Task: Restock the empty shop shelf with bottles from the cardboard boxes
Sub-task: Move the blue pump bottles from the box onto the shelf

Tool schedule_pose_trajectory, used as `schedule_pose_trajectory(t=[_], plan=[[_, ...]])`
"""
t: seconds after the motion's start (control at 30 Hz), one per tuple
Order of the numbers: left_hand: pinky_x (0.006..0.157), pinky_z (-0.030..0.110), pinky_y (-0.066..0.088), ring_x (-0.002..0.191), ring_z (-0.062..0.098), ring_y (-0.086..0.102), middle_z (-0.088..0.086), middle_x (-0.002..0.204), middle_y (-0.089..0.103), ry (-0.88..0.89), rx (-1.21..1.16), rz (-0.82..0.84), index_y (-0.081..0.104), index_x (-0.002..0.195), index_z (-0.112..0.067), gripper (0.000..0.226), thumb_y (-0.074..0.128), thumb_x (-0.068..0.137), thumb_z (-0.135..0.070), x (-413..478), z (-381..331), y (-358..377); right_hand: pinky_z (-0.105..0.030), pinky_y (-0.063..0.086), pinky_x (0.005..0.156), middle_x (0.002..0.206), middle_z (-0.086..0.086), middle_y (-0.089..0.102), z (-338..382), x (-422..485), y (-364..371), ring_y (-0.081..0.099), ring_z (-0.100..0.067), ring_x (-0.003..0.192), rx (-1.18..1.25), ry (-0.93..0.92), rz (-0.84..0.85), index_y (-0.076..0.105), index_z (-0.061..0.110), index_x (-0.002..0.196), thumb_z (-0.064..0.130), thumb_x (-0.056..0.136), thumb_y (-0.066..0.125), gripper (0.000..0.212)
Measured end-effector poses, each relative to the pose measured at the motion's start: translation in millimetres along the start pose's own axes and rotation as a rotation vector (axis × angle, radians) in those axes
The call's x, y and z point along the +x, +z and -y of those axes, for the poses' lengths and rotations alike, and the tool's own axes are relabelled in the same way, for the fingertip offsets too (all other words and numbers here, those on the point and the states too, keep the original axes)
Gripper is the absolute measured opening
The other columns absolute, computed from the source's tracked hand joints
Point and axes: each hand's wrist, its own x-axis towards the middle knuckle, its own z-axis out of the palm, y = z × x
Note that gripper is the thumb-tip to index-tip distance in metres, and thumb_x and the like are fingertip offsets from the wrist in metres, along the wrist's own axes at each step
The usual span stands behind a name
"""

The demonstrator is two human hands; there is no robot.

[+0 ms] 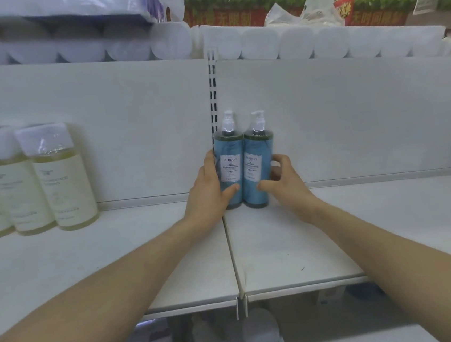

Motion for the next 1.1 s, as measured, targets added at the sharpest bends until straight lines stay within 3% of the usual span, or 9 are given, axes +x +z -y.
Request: schedule_pose_trajectory(t=[0.13, 0.2, 0.43, 0.67, 0.73, 0.83, 0.97, 1.1], plan=[[0.113, 0.051, 0.051, 0.143, 0.023, 0.054, 0.003, 0.158, 0.051, 0.006, -0.005, -0.002, 0.022, 0.165, -0.022, 0.092, 0.081, 0.095, -0.026, 0, 1, 0, -0.004, 0.052, 0.07, 0.128, 0.017, 0.055, 3, -3, 11, 0.058, 0.007, 0.111, -0.084, -0.031, -0.037, 0.035, 0.032, 0.139, 0.027, 0.081, 0.094, 0.083], [0.113, 0.051, 0.051, 0.142, 0.022, 0.054, 0.003, 0.157, 0.052, 0.005, -0.01, 0.0, 0.024, 0.164, -0.021, 0.09, 0.081, 0.094, -0.026, 0, 1, 0, -0.002, 0.05, 0.066, 0.123, 0.018, 0.057, 3, -2, 11, 0.058, 0.008, 0.105, -0.128, -0.031, -0.073, 0.037, 0.032, 0.137, 0.027, 0.078, 0.095, 0.083], [0.112, 0.051, 0.05, 0.141, 0.022, 0.055, 0.002, 0.157, 0.051, -0.015, 0.009, -0.025, 0.027, 0.163, -0.019, 0.089, 0.082, 0.093, -0.026, 1, -1, 4, -0.009, 0.055, 0.067, 0.127, 0.015, 0.064, 3, 3, 5, 0.063, 0.011, 0.104, -0.155, 0.023, -0.039, 0.039, 0.036, 0.136, 0.013, 0.084, 0.081, 0.071], [0.112, 0.046, 0.05, 0.138, 0.023, 0.054, 0.004, 0.152, 0.05, -0.05, 0.038, -0.004, 0.028, 0.162, -0.021, 0.091, 0.084, 0.091, -0.03, -5, -4, 2, -0.02, 0.054, 0.085, 0.126, 0.022, 0.057, 8, -7, 9, 0.063, -0.009, 0.122, -0.185, 0.059, -0.018, 0.031, 0.034, 0.143, 0.014, 0.088, 0.079, 0.075], [0.104, 0.037, 0.049, 0.134, 0.026, 0.054, 0.006, 0.149, 0.048, -0.059, 0.069, 0.01, 0.026, 0.163, -0.022, 0.094, 0.084, 0.09, -0.033, -13, -4, -2, -0.023, 0.053, 0.091, 0.139, 0.011, 0.05, 13, -18, 10, 0.056, -0.013, 0.129, -0.232, 0.048, -0.053, 0.03, 0.027, 0.151, 0.021, 0.088, 0.083, 0.082], [0.093, 0.03, 0.041, 0.132, 0.029, 0.055, 0.008, 0.15, 0.044, -0.045, 0.131, 0.045, 0.025, 0.162, -0.021, 0.092, 0.081, 0.092, -0.038, -26, -4, -16, -0.04, 0.044, 0.113, 0.16, -0.009, 0.029, 29, -35, 14, 0.041, -0.027, 0.143, -0.478, 0.012, -0.206, 0.025, 0.009, 0.159, 0.03, 0.093, 0.079, 0.088], [0.102, 0.044, 0.05, 0.137, 0.034, 0.05, 0.011, 0.158, 0.037, -0.006, 0.265, 0.078, 0.025, 0.164, -0.018, 0.091, 0.077, 0.095, -0.046, -52, -11, -50, -0.046, 0.046, 0.108, 0.154, -0.014, 0.031, 63, -68, 23, 0.042, -0.034, 0.138, -0.712, -0.029, -0.265, 0.03, 0.006, 0.154, 0.029, 0.095, 0.072, 0.076], [0.108, 0.049, 0.051, 0.144, 0.034, 0.044, 0.01, 0.165, 0.031, 0.06, 0.418, 0.106, 0.026, 0.164, -0.017, 0.088, 0.073, 0.097, -0.051, -85, -21, -90, -0.049, 0.05, 0.103, 0.146, -0.014, 0.04, 100, -115, 49, 0.047, -0.034, 0.127, -0.942, -0.128, -0.175, 0.037, 0.008, 0.15, 0.029, 0.094, 0.069, 0.067]])
